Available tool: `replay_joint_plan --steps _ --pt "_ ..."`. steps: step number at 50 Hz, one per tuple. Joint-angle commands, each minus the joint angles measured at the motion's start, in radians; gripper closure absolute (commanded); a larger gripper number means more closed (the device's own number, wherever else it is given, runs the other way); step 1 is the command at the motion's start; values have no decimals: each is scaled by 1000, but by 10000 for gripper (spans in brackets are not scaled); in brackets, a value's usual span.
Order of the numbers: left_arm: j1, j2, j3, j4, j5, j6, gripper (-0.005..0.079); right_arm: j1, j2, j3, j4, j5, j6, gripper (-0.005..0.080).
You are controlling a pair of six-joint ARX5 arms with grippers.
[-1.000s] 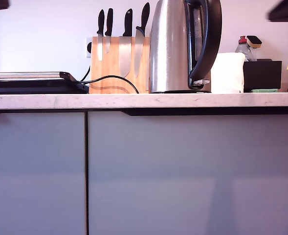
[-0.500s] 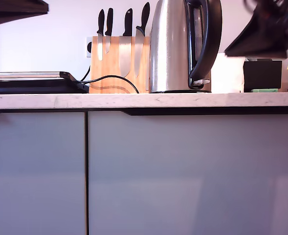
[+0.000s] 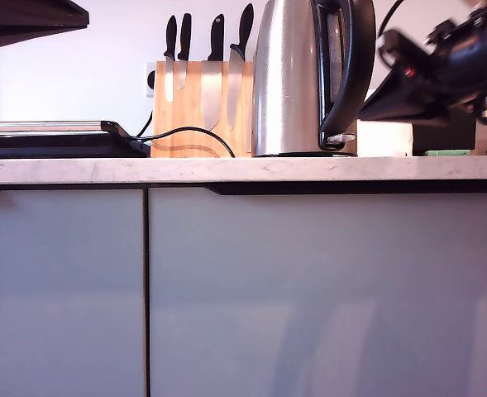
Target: Switch the kettle on
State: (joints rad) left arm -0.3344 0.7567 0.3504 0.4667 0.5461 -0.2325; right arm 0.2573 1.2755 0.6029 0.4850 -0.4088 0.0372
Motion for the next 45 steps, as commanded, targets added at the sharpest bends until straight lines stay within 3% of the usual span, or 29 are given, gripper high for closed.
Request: replay_joint_plan --steps 1,20,45 --pt "-5 3 2 16 -5 5 761 8 22 51 13 1 -16 762" --pt "-5 3 2 14 -5 5 761 16 137 182 -36 26 -82 762" --pt "-6 3 2 13 -4 5 761 16 153 185 -71 82 -179 762"
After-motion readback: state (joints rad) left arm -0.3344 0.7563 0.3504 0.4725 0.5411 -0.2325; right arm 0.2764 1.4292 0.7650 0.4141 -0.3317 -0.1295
